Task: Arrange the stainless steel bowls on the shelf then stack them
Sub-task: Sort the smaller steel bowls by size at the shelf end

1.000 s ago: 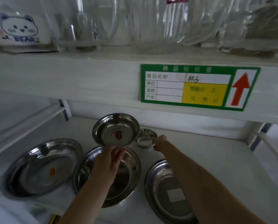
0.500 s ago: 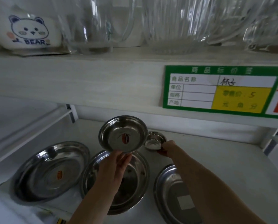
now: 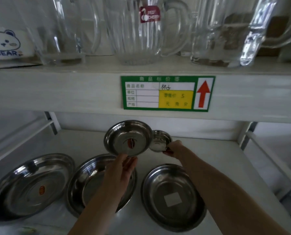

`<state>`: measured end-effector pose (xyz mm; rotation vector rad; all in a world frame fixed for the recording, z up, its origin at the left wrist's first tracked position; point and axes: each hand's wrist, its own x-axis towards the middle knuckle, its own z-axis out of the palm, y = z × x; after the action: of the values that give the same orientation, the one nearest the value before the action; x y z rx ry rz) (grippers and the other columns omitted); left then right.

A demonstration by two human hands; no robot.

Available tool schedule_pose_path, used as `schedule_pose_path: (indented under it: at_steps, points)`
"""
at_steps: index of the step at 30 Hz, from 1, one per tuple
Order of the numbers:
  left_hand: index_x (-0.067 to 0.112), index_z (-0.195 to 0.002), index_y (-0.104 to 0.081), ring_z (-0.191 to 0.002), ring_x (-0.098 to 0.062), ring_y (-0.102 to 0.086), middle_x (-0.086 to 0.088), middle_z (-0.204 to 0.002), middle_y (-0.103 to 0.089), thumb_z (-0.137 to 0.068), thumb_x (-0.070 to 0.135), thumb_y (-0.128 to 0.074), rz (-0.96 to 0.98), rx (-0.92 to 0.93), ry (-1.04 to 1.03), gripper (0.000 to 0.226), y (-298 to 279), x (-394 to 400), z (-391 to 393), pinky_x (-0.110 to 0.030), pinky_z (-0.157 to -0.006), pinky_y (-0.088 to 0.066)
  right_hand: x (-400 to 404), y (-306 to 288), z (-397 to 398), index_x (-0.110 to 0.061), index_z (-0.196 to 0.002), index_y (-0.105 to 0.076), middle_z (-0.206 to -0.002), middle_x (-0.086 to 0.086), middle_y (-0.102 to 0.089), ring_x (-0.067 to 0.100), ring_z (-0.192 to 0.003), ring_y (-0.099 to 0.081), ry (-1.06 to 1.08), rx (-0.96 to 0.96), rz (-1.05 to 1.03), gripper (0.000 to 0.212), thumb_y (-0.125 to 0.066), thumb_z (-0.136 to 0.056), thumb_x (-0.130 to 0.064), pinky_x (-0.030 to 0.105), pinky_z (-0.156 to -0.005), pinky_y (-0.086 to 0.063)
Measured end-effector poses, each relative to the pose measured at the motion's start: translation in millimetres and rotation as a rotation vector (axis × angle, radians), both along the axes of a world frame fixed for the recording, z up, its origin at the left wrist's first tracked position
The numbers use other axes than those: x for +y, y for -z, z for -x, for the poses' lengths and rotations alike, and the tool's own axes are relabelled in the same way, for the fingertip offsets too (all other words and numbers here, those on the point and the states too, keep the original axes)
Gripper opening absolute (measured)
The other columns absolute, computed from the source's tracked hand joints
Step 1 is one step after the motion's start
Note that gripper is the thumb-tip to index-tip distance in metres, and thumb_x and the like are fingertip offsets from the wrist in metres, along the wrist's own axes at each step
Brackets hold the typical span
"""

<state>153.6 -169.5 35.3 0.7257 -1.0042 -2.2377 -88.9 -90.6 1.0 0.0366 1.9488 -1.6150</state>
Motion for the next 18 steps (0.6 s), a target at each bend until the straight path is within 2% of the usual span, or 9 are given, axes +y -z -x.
schedule_pose_path:
  at_steps: [5,8,11,14,18]
  points:
    - [0.005,-0.087,-0.055,-0.080,-0.016,-0.064,-0.009,-0.086,-0.063,-0.097,0.004,-0.044,-0.081,-0.005,0.095,0.015,-13.7,37.7,13.1,-0.023,-0.069,-0.057,49.7,-17.6,2.1,0.008,-0.123,-0.052,-0.118,0.031,-0.062,0.030,-0.079,-0.065,0.074,0.003,0.020,0.033,-0.054,-0.091,0.012,0.031,-0.037,-0.055]
    - [0.003,-0.084,-0.060,-0.091,-0.020,-0.067,-0.012,-0.086,-0.070,-0.092,-0.004,-0.053,0.015,0.006,0.182,0.013,-16.8,59.3,18.7,-0.026,-0.077,-0.059,82.4,-21.7,4.0,0.010,-0.120,-0.054,-0.114,0.030,-0.063,0.028,-0.069,-0.064,0.127,0.019,0.005,0.029,-0.054,-0.091,0.011,0.031,-0.039,-0.056]
    - [0.001,-0.081,-0.061,-0.085,-0.021,-0.067,-0.014,-0.082,-0.069,-0.093,-0.002,-0.050,-0.068,-0.010,0.229,0.016,-17.7,79.6,25.9,-0.027,-0.073,-0.060,119.3,-23.2,5.8,0.011,-0.116,-0.057,-0.109,0.029,-0.065,0.028,-0.069,-0.065,0.176,0.026,-0.006,0.026,-0.055,-0.090,0.011,0.030,-0.041,-0.057]
    - [-0.003,-0.085,-0.060,-0.091,-0.026,-0.064,-0.019,-0.088,-0.065,-0.092,0.000,-0.053,-0.186,-0.025,0.248,0.010,-19.6,103.2,35.3,-0.032,-0.078,-0.058,157.5,-25.7,5.1,0.010,-0.110,-0.059,-0.095,0.024,-0.065,0.028,-0.070,-0.066,0.233,0.028,-0.014,0.021,-0.056,-0.089,0.011,0.032,-0.045,-0.059]
    - [-0.002,-0.087,-0.059,-0.088,-0.026,-0.062,-0.017,-0.087,-0.063,-0.092,0.002,-0.052,-0.276,-0.051,0.319,0.009,-21.3,137.3,45.3,-0.033,-0.080,-0.055,205.4,-24.2,2.1,0.010,-0.102,-0.062,-0.090,0.024,-0.066,0.028,-0.069,-0.066,0.320,0.027,-0.023,0.016,-0.059,-0.087,0.011,0.033,-0.048,-0.059]
